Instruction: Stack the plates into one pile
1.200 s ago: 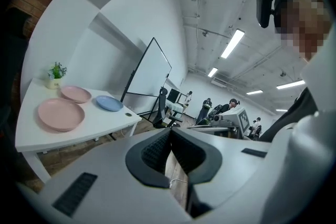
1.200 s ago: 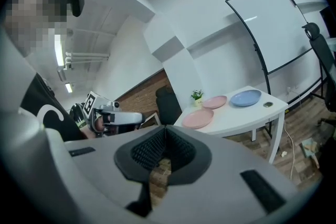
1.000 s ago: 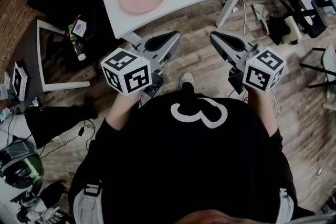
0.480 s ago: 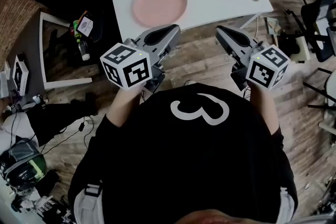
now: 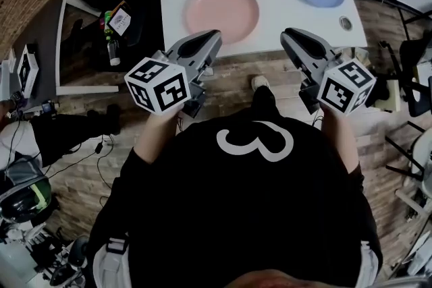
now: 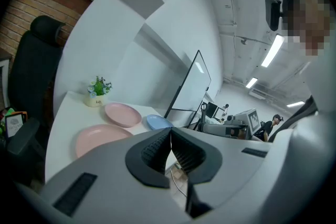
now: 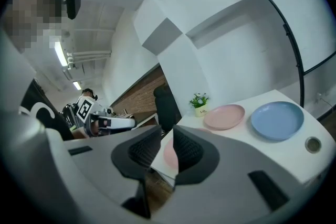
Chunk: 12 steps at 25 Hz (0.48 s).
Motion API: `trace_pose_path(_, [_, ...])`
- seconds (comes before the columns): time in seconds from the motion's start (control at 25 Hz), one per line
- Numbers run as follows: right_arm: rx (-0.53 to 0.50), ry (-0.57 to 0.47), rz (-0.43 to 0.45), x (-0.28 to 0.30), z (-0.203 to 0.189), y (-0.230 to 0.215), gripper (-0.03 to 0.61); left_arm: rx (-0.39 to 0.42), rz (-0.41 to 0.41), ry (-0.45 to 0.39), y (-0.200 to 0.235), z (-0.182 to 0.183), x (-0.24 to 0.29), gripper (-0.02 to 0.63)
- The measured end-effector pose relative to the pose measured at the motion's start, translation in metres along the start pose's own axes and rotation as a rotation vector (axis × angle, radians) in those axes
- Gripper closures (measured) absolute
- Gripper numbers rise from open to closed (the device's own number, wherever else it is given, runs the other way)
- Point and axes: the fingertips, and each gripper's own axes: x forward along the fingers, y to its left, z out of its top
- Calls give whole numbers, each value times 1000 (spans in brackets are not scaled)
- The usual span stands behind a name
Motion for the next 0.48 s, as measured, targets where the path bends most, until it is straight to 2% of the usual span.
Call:
trace_pose_path(0.08, [6,26,33,20,9,-12,482,-22,51,-8,19,10,4,598])
trace_pose_path(0.28, [38,86,93,60,12,-38,482,-64,176,-36,57,18,2,597])
trace_pose_path(0.48, [54,164,113,99,2,-65,468,-111,278,-67,101,19,1,597])
